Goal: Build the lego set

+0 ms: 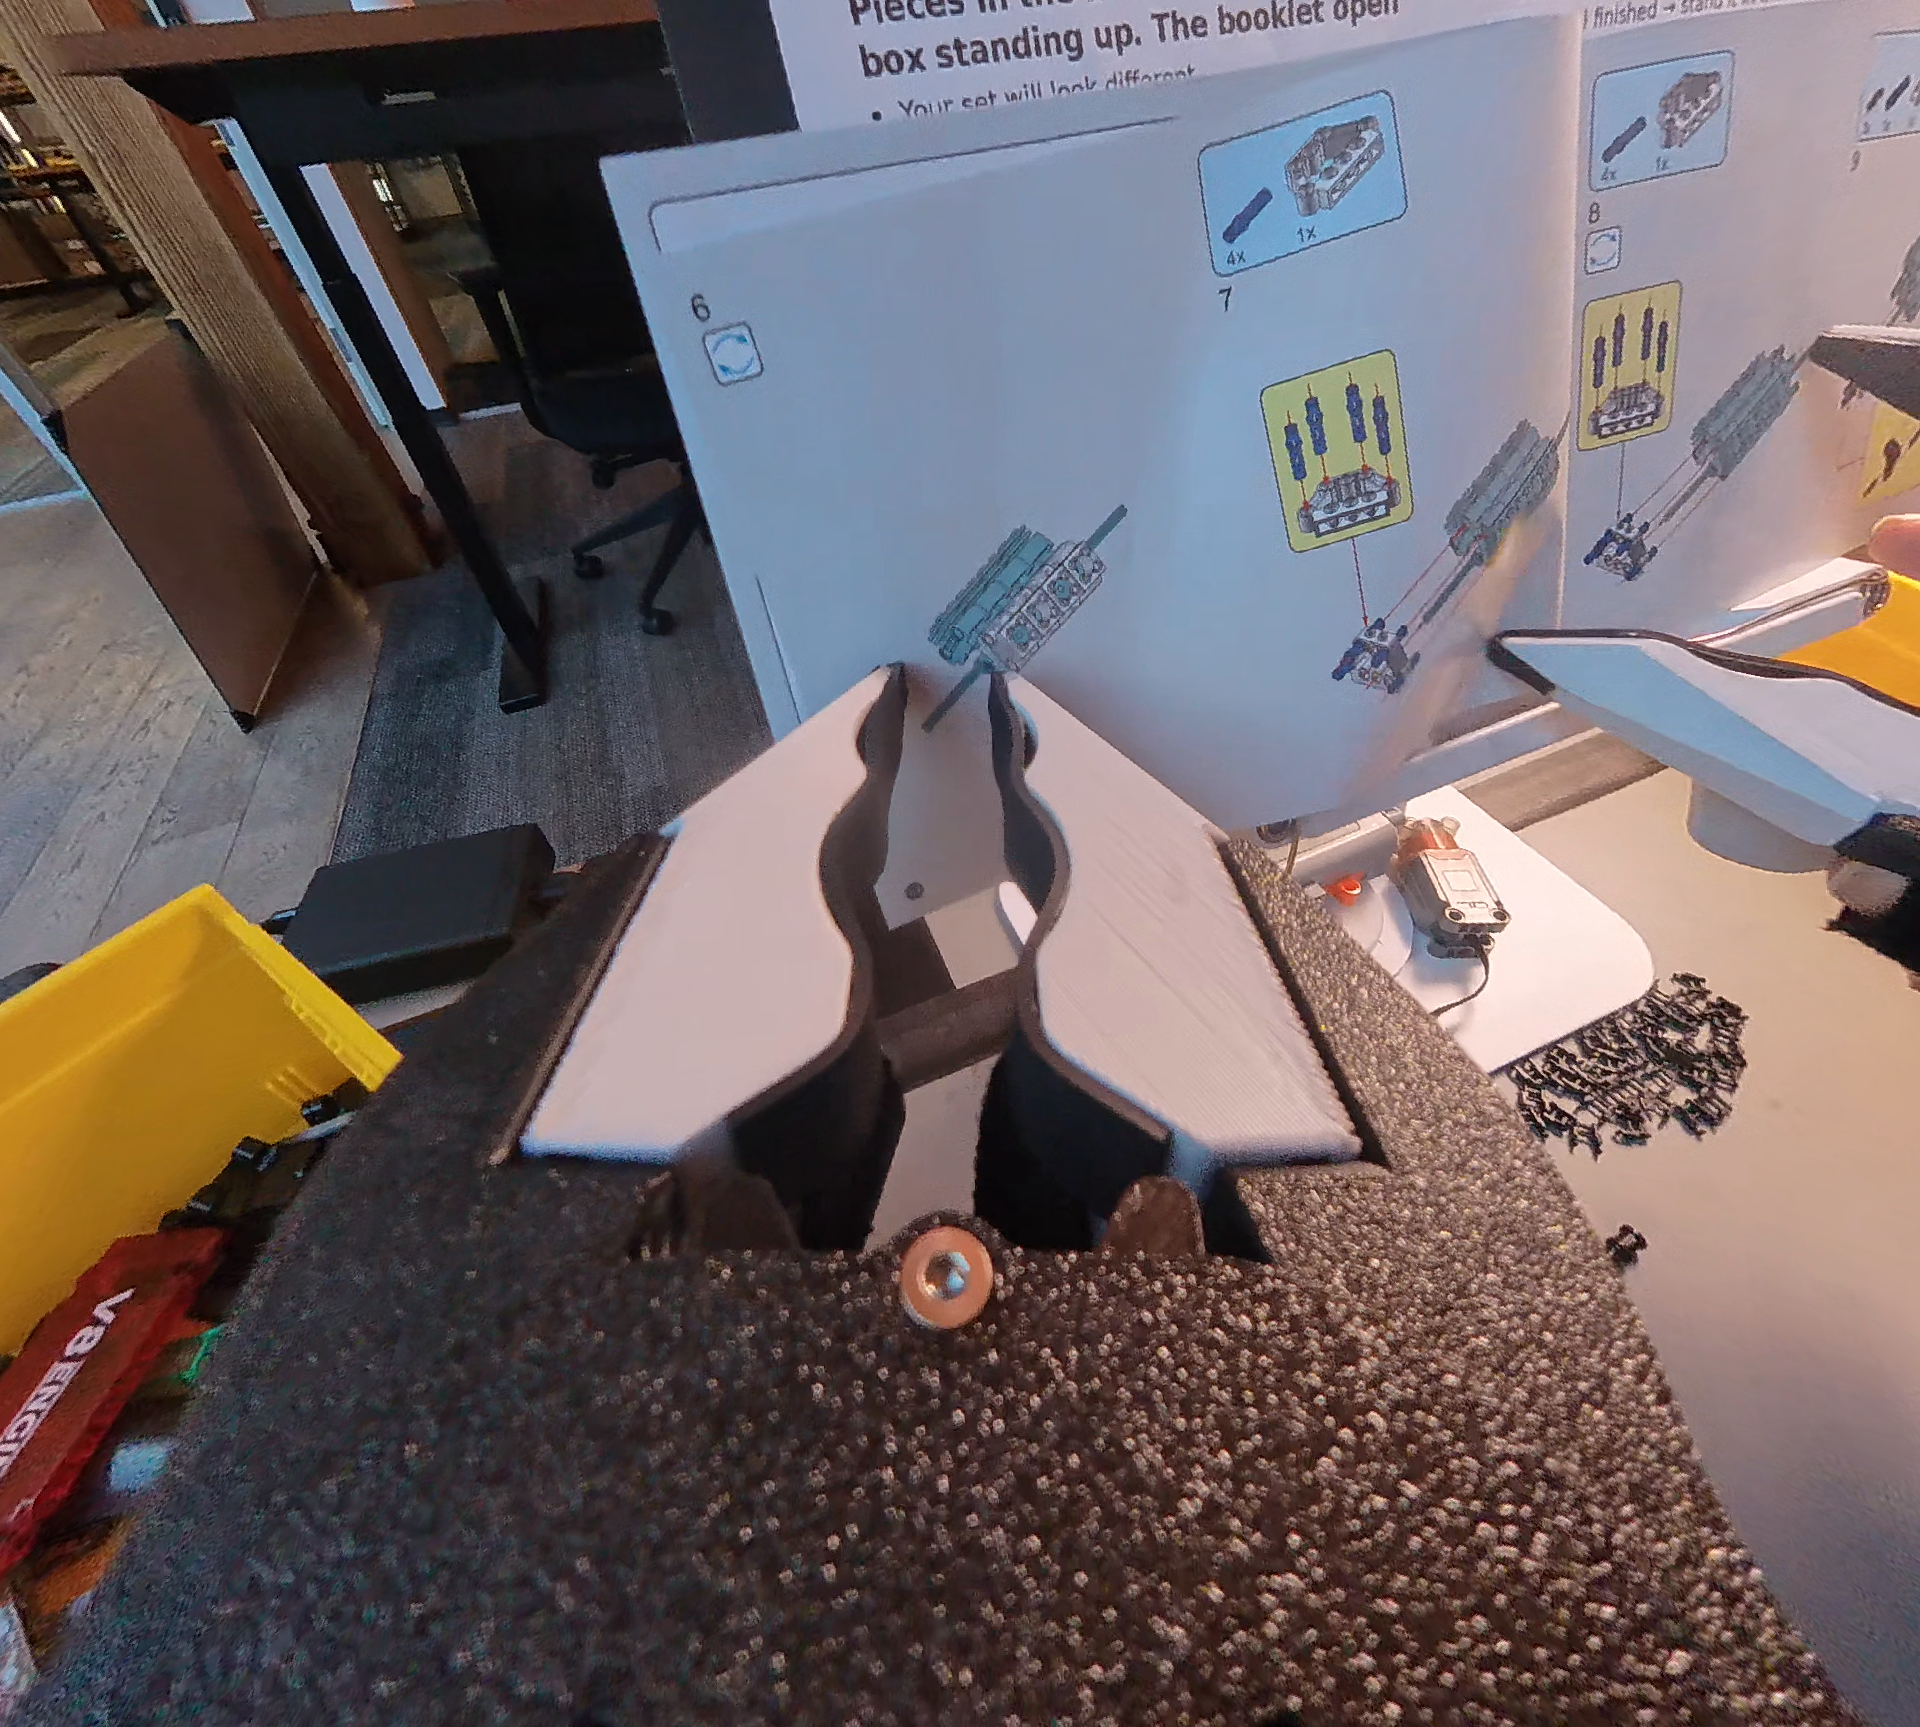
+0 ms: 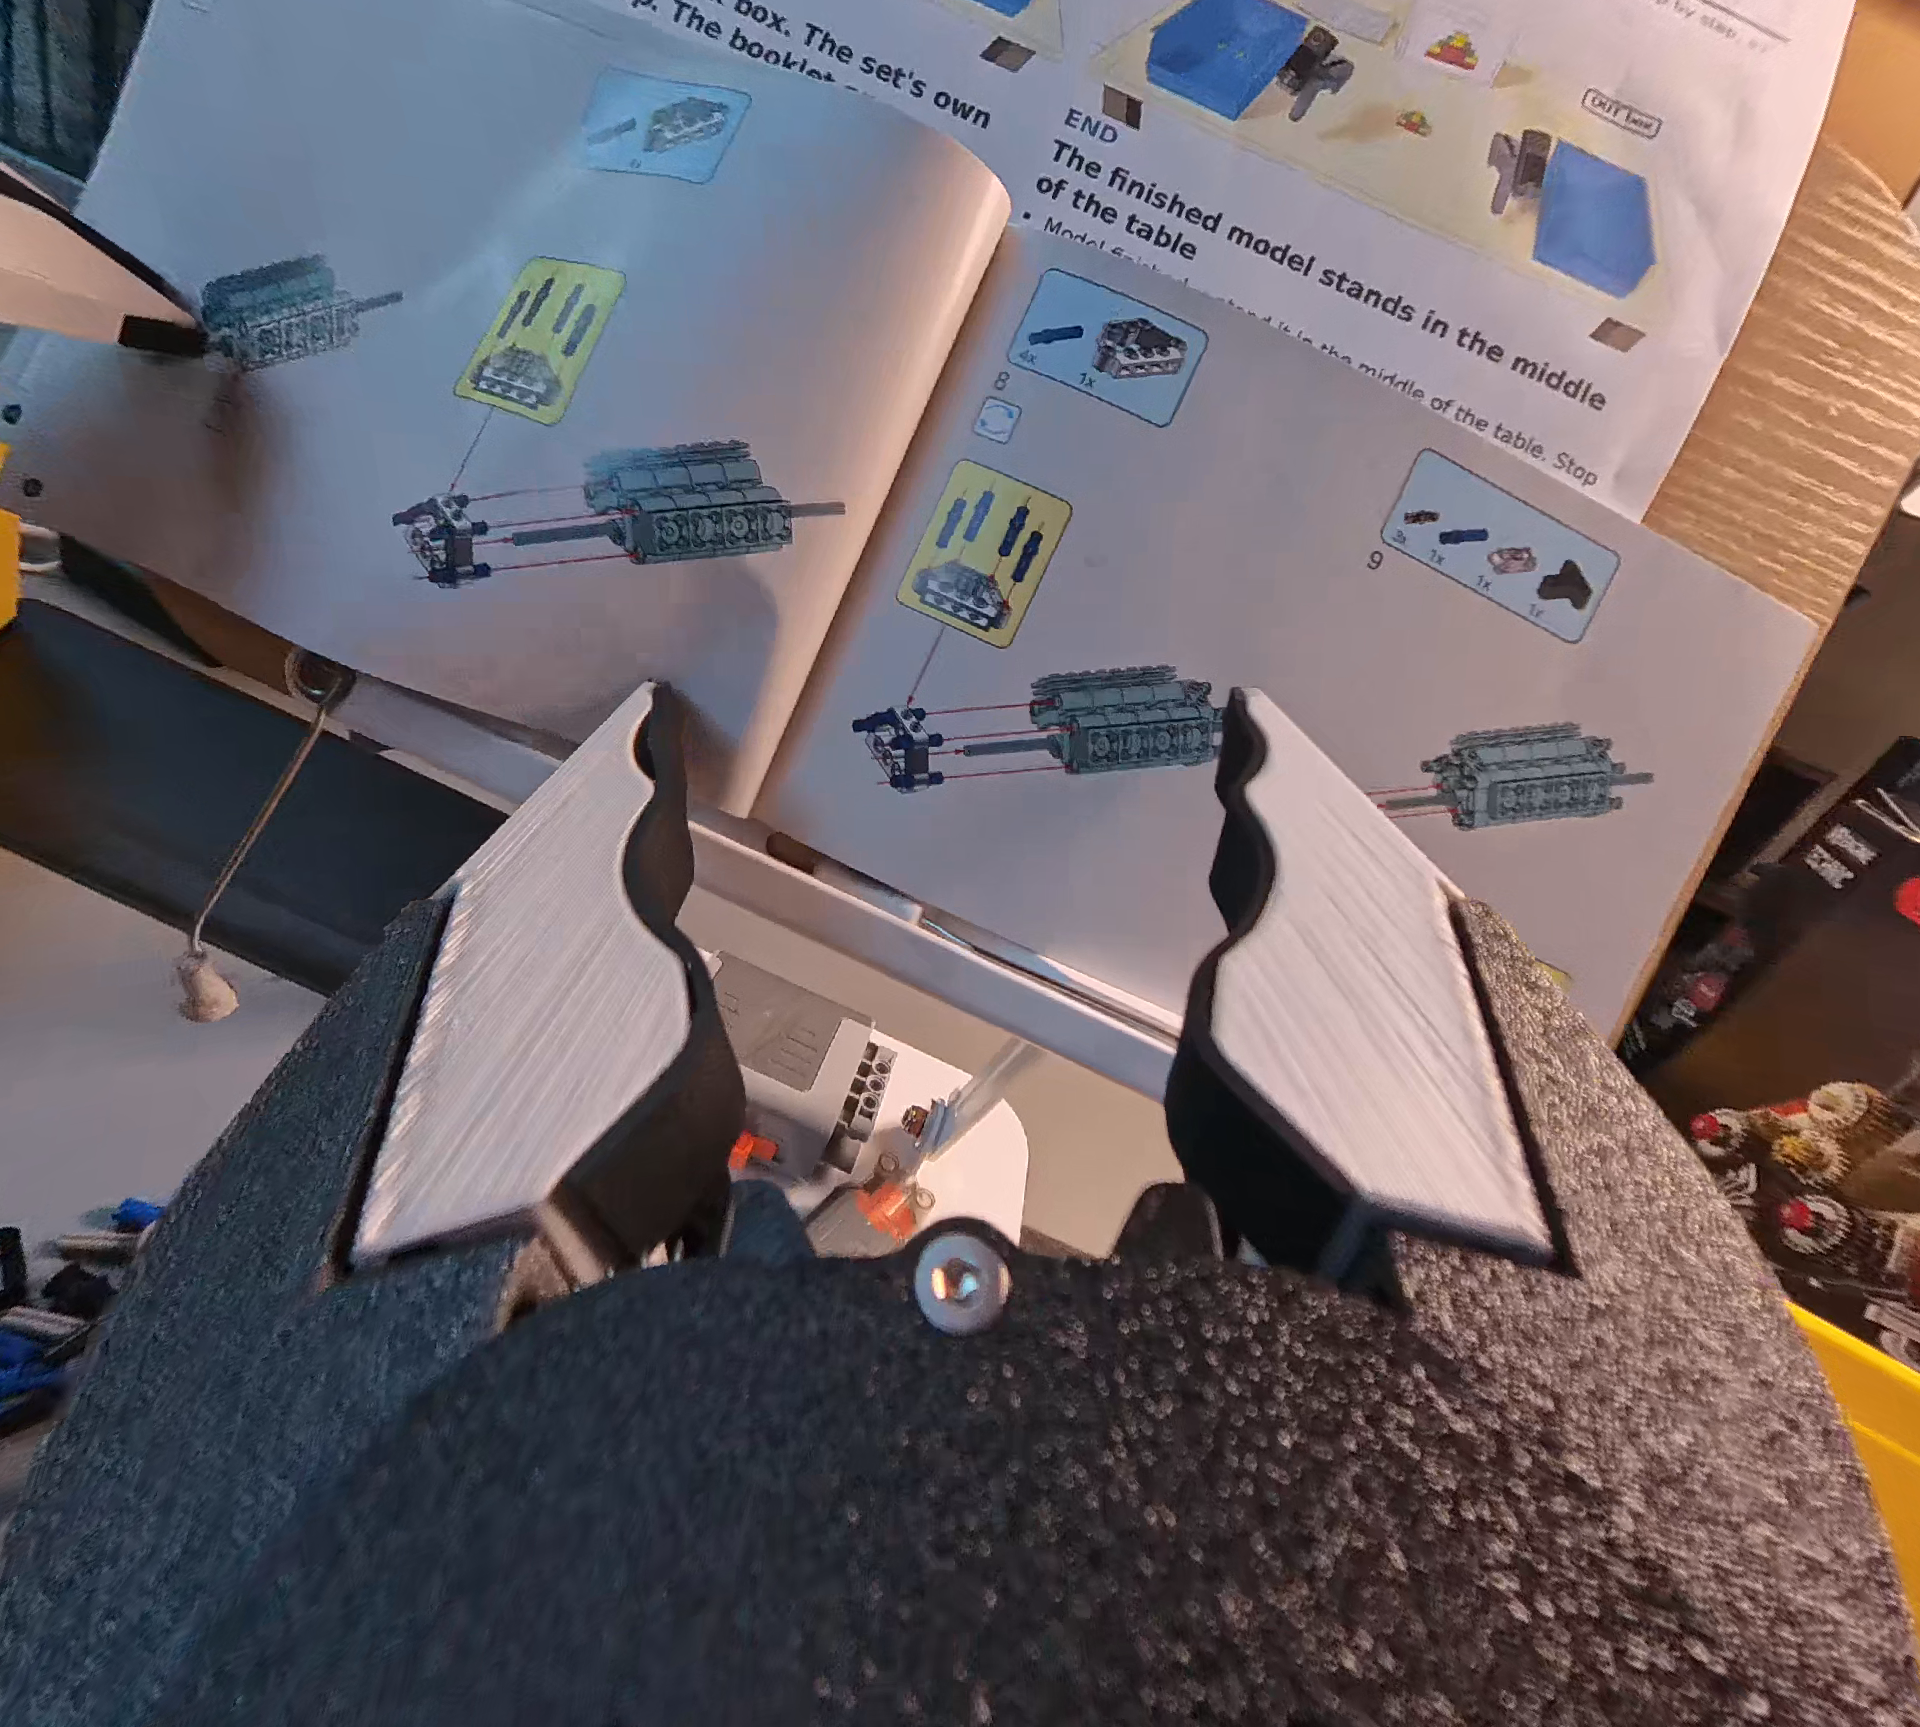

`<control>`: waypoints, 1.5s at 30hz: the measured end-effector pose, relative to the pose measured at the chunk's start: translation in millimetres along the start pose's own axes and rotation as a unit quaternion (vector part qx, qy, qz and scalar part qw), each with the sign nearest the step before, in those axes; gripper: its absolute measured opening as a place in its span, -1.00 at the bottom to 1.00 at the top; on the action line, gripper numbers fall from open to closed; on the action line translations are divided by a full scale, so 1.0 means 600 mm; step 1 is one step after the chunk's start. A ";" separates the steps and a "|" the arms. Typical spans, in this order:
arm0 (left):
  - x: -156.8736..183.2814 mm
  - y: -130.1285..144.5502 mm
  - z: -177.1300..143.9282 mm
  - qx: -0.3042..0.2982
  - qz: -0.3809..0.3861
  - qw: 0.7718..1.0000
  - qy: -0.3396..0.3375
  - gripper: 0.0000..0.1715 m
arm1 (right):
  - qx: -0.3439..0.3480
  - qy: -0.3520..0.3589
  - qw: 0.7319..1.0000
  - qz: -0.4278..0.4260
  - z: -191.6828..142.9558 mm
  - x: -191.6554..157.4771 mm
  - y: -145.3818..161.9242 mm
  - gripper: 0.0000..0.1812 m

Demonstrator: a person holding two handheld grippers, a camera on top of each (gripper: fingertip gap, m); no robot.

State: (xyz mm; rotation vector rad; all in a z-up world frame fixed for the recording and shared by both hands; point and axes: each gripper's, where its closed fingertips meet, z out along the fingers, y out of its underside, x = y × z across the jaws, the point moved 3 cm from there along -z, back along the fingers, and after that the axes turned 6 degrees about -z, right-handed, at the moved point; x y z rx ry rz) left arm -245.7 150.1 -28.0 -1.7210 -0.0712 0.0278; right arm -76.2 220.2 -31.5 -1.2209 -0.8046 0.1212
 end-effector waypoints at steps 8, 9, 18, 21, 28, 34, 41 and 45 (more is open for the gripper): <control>0.052 0.018 -0.045 0.016 -0.024 0.999 0.044 -0.76 | -0.031 0.012 0.999 -0.031 0.014 -0.006 0.004 0.12; 0.062 0.020 -0.045 0.020 -0.013 0.999 0.049 -0.76 | -0.032 0.012 0.999 -0.032 0.014 -0.007 0.005 0.12; 0.041 0.033 0.006 -0.004 -0.023 1.000 0.021 -0.82 | -0.030 -0.012 0.999 -0.032 0.002 -0.008 0.003 0.12; 0.041 0.034 0.006 0.001 -0.021 1.000 0.021 -0.82 | -0.008 -0.006 0.999 -0.038 0.000 -0.002 -0.016 0.05; 0.052 0.044 -0.015 -0.018 -0.043 0.998 0.044 -0.74 | -0.011 0.004 0.997 -0.079 0.035 -0.017 -0.033 0.07; 0.106 0.146 -0.017 -0.113 -0.035 0.989 0.083 -0.63 | -0.011 0.009 0.998 -0.067 0.035 -0.016 -0.030 0.08; 0.042 0.170 0.020 -0.161 0.227 0.957 -0.085 -0.96 | -0.023 0.002 0.997 -0.076 0.035 -0.015 -0.032 0.08; 0.016 0.126 -0.012 -0.115 0.276 0.944 -0.141 -0.91 | -0.029 0.003 0.997 -0.075 0.038 -0.016 -0.033 0.09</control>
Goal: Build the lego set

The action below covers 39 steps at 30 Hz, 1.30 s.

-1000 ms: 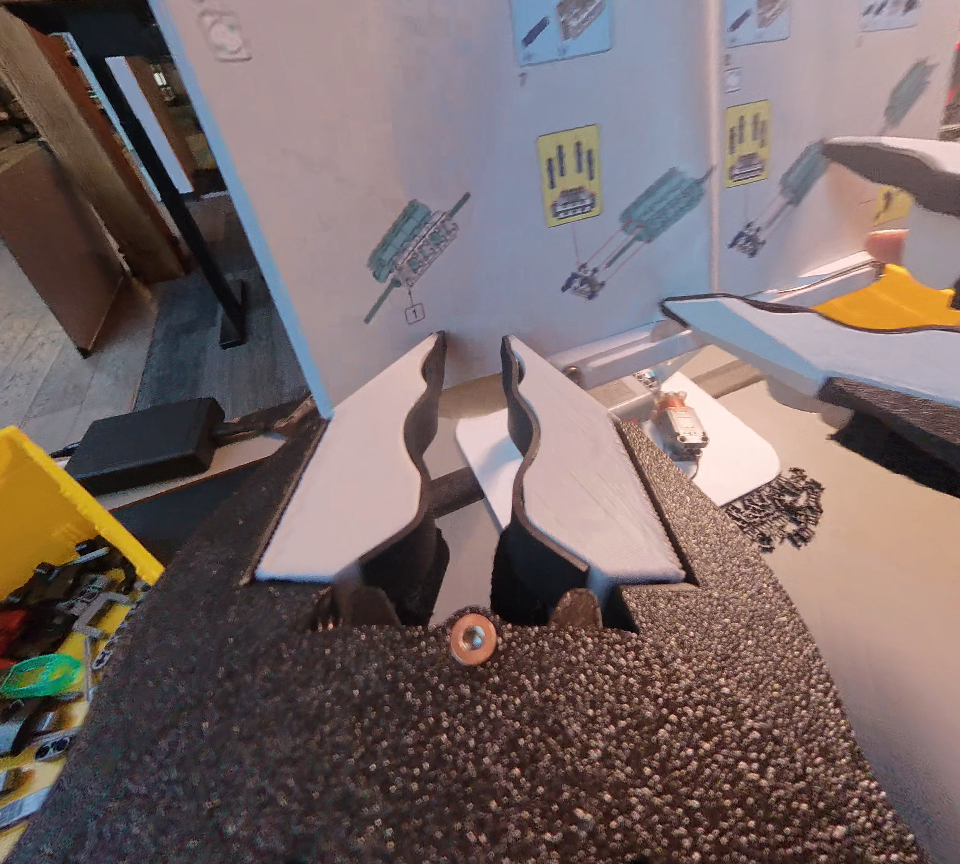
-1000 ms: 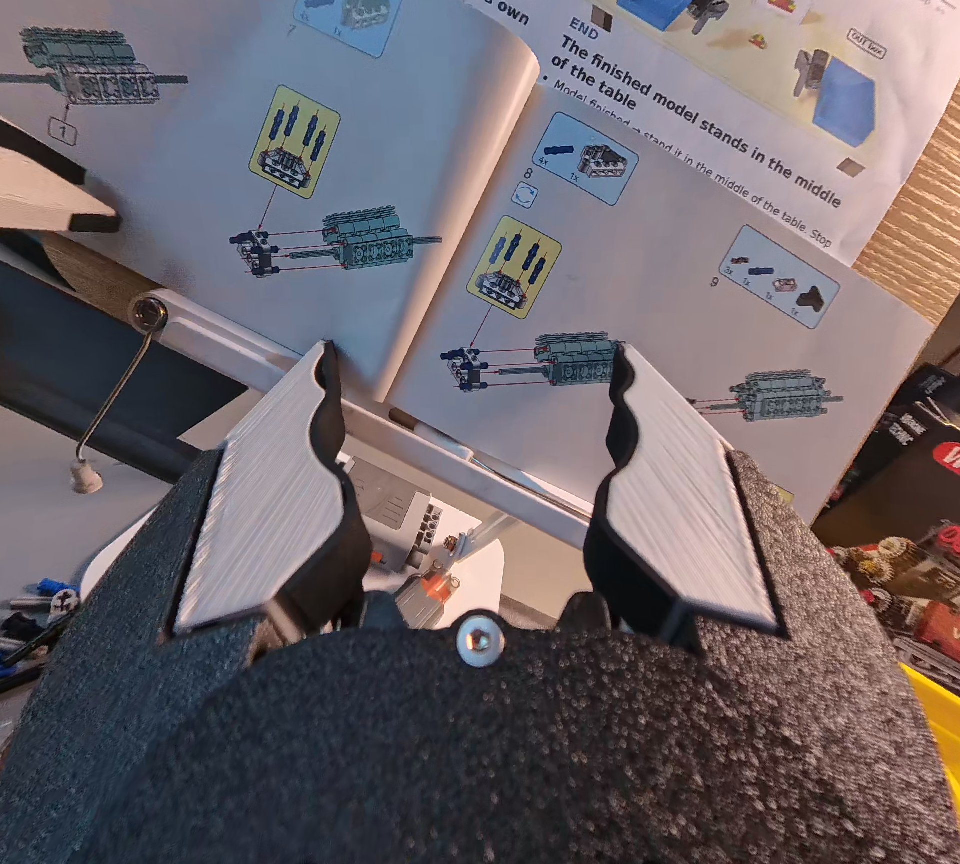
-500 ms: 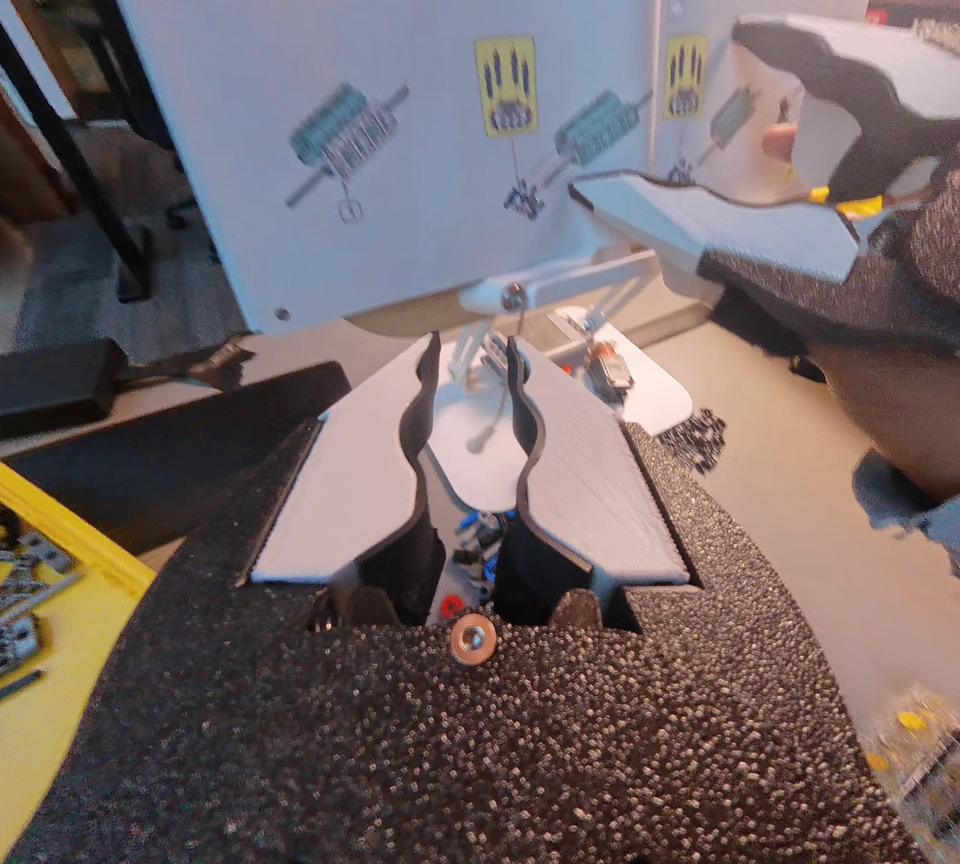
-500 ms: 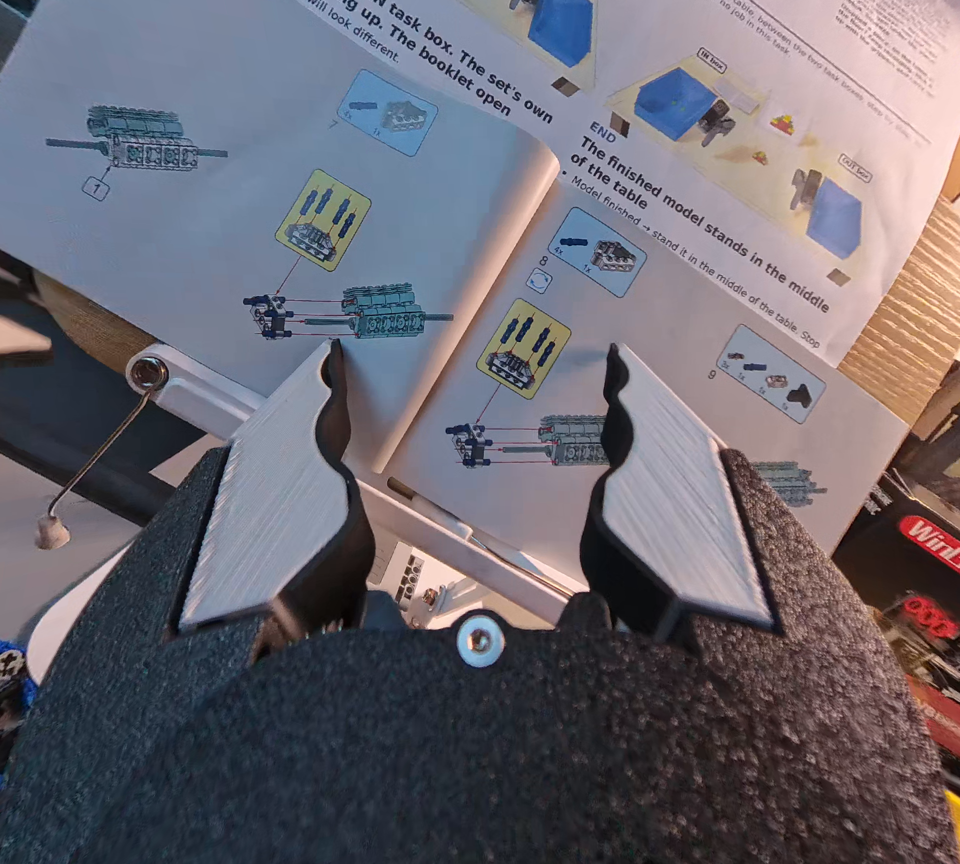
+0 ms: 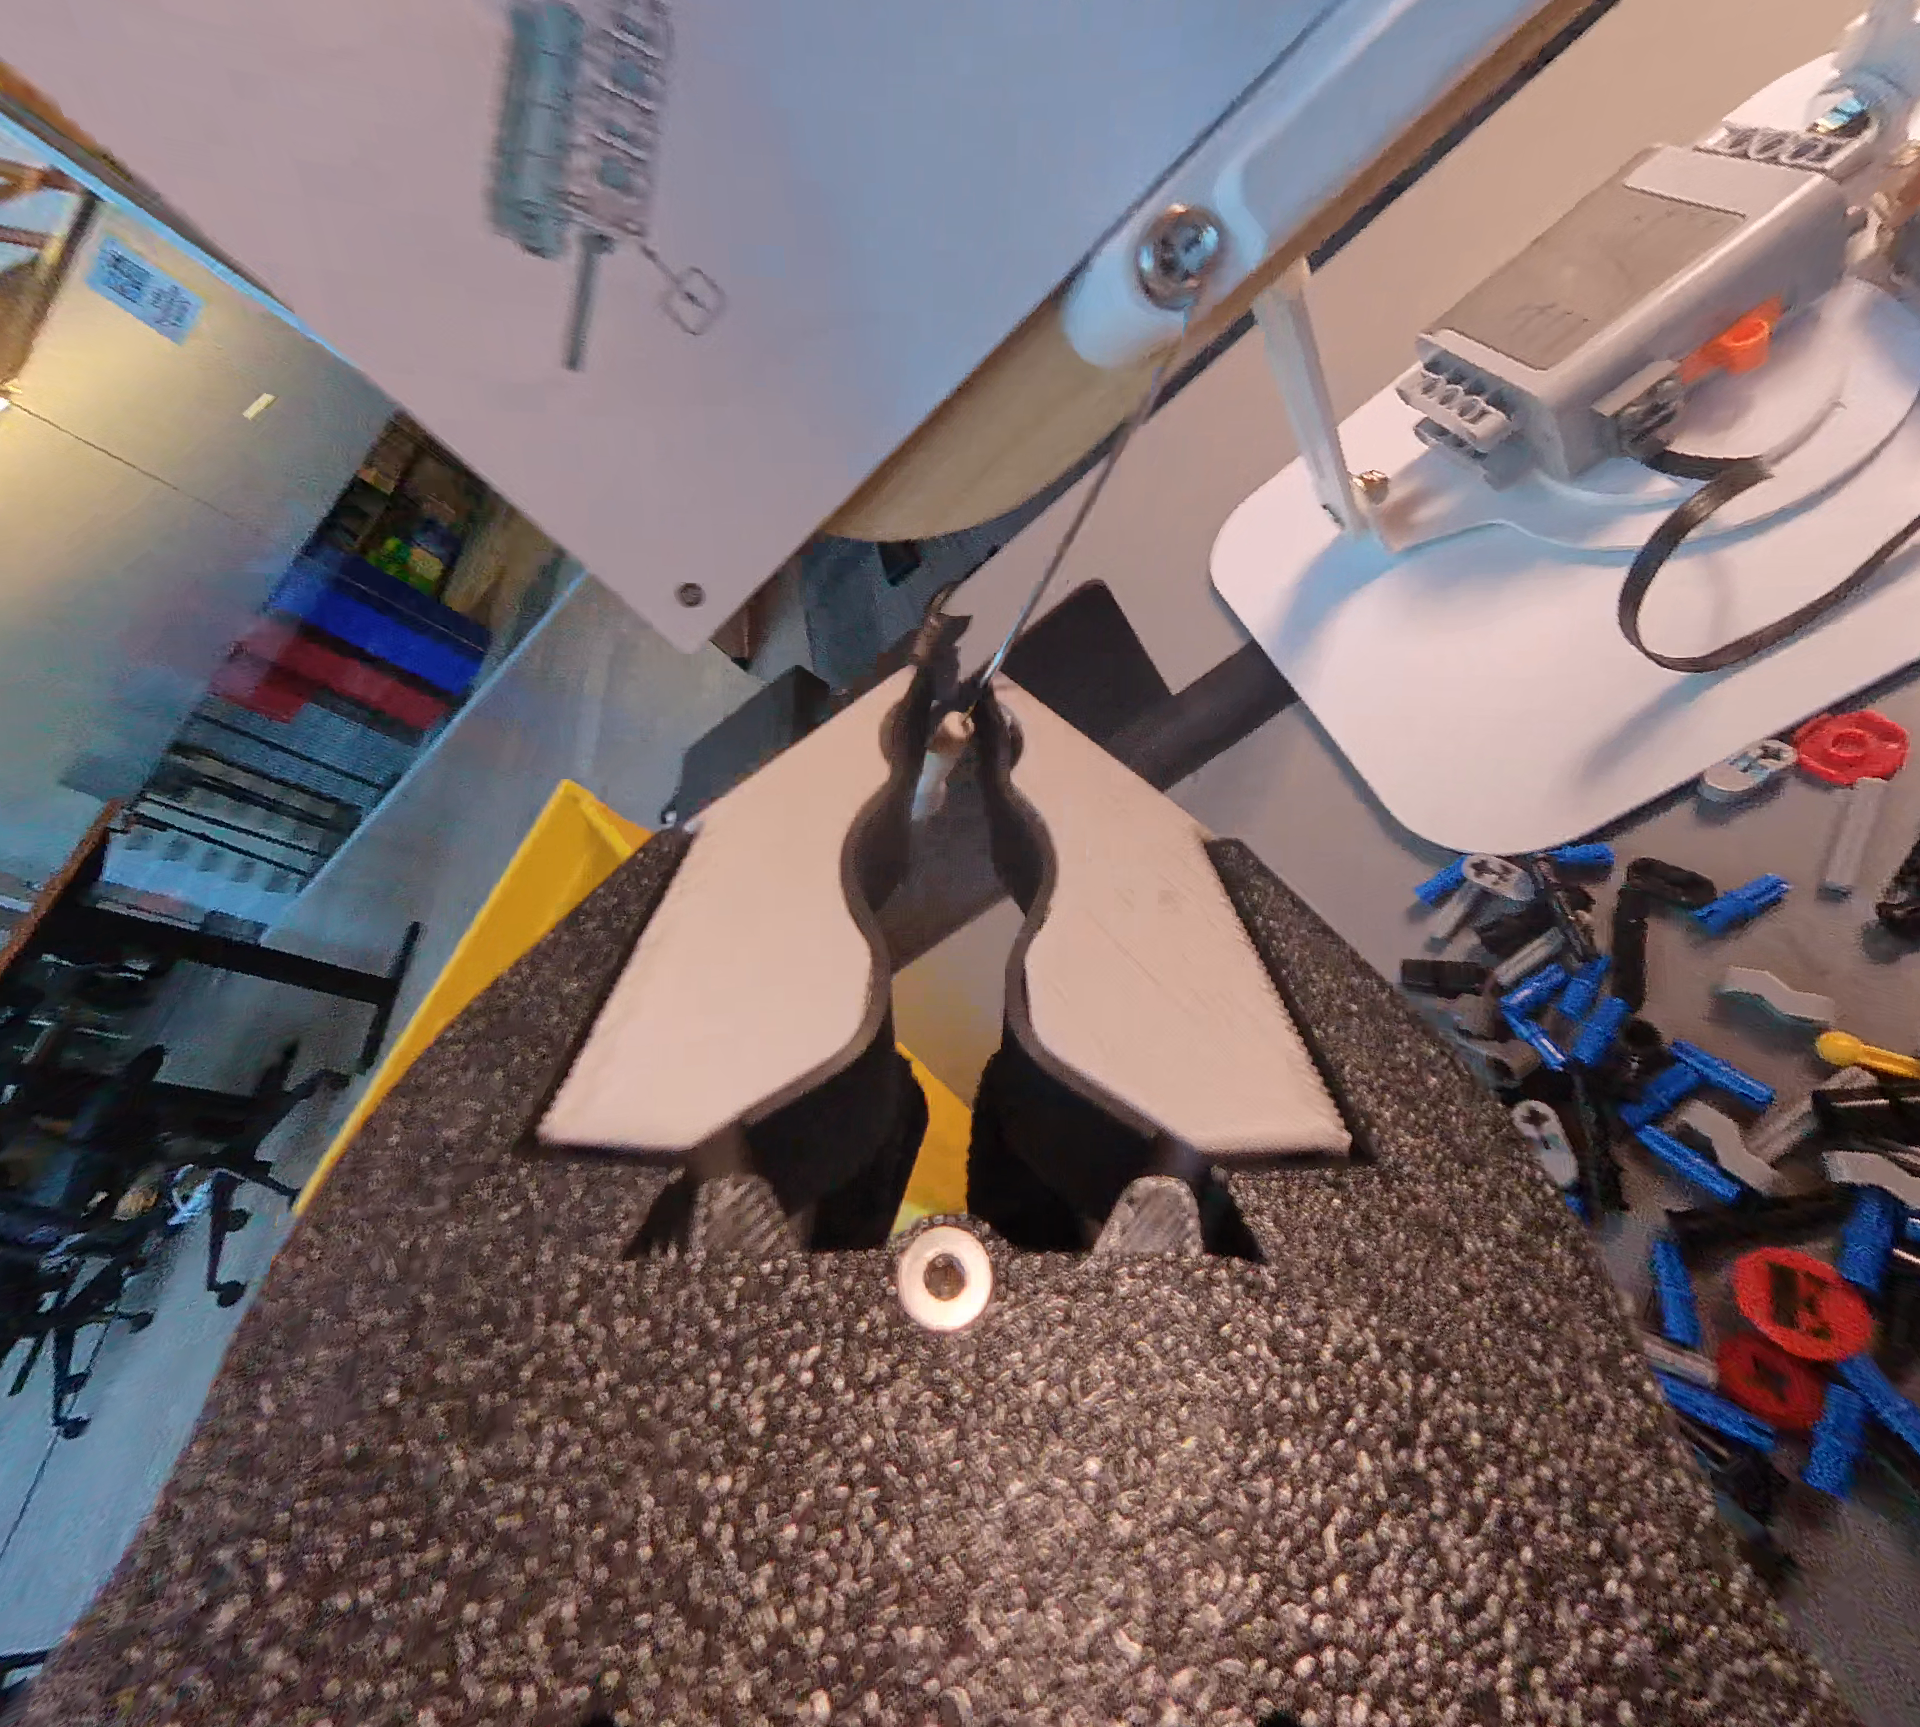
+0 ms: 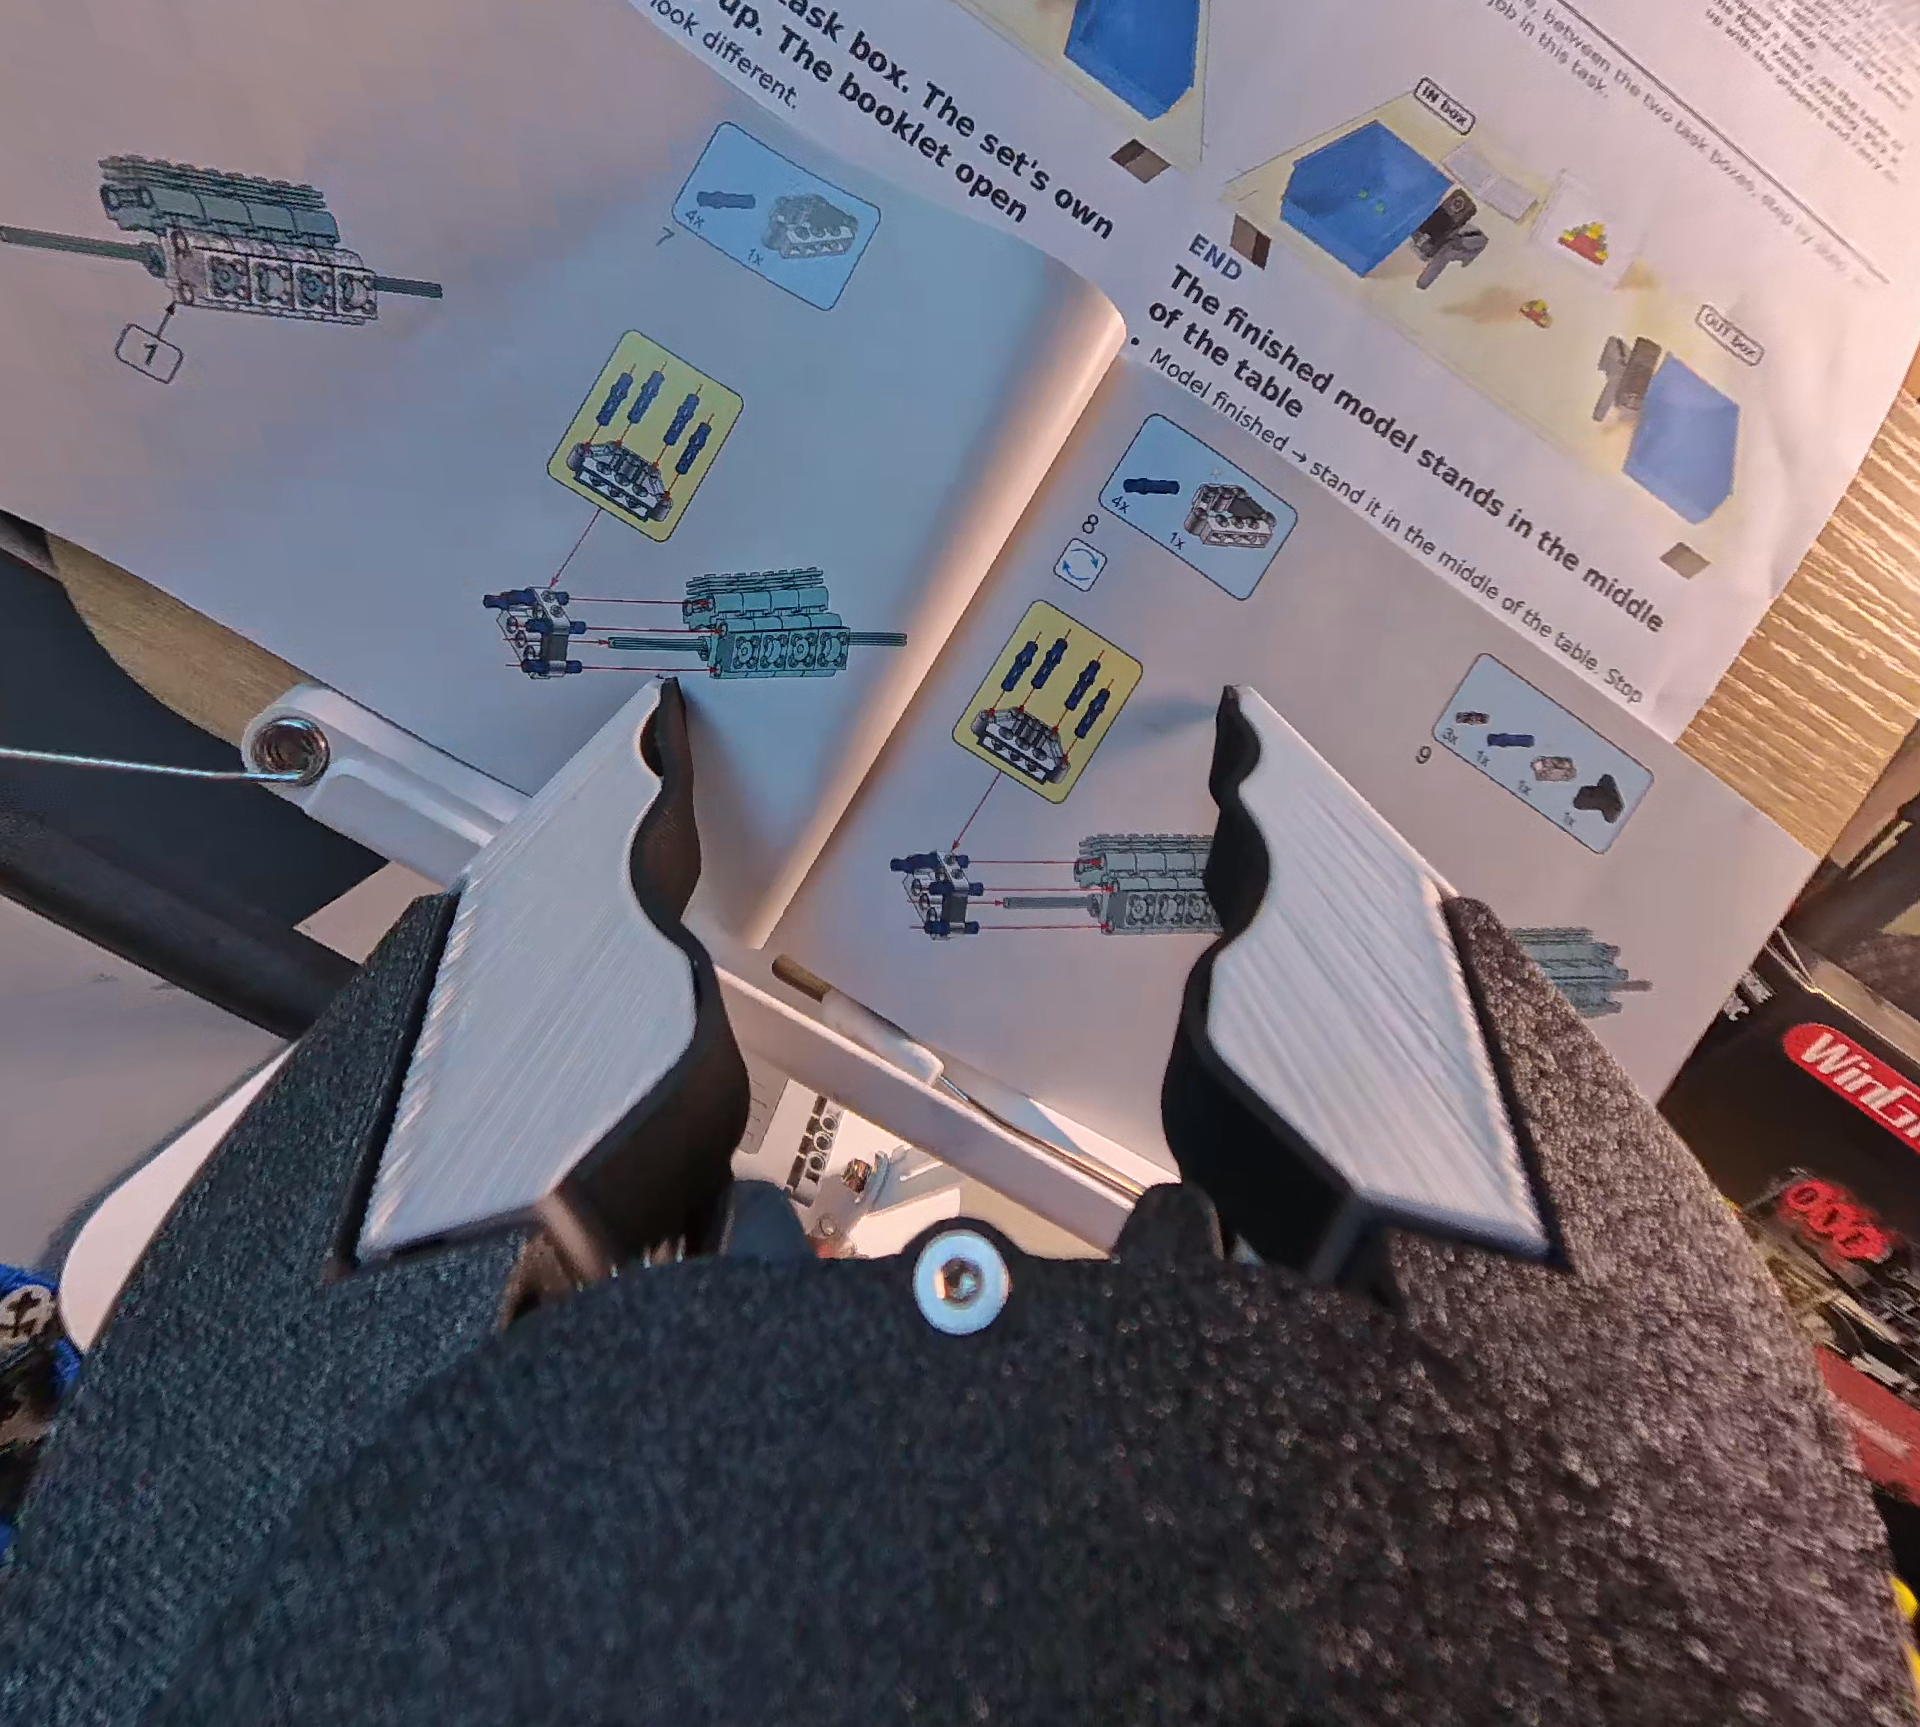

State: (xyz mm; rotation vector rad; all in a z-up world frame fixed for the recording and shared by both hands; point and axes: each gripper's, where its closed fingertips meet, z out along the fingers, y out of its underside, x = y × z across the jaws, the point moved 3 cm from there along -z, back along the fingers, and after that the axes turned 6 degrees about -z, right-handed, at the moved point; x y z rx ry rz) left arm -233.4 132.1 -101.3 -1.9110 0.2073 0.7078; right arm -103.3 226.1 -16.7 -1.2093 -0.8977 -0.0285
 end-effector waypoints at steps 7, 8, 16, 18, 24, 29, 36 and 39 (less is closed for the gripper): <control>-0.050 -0.075 -0.041 0.119 0.103 0.984 -0.080 -1.00 | 0.010 0.005 1.000 0.021 0.000 -0.005 0.002 0.09; -0.052 -0.091 -0.046 0.130 0.112 0.982 -0.079 -1.00 | 0.010 0.005 1.000 0.022 0.000 -0.005 0.002 0.09; -0.034 -0.082 -0.080 0.101 -0.327 0.918 0.199 -0.93 | 0.010 0.004 1.000 0.024 -0.001 -0.004 0.002 0.09; 0.015 -0.078 -0.109 0.085 -0.524 0.773 0.348 -0.82 | 0.012 0.005 1.000 0.026 0.000 -0.004 0.003 0.09; 0.102 -0.029 -0.065 0.051 -0.759 0.539 0.363 -0.41 | 0.011 0.006 0.999 0.030 -0.003 -0.005 0.002 0.08; 0.064 0.000 0.014 0.081 -0.866 0.433 0.239 -0.56 | 0.007 0.003 0.999 0.031 -0.001 -0.004 0.003 0.08; 0.000 -0.013 -0.001 0.182 -0.844 0.464 0.198 -0.91 | 0.003 0.002 0.999 0.032 0.001 -0.005 0.003 0.08; -0.023 -0.043 -0.029 0.207 -0.791 0.544 0.189 -0.95 | 0.003 0.005 0.999 0.040 0.001 -0.008 0.002 0.08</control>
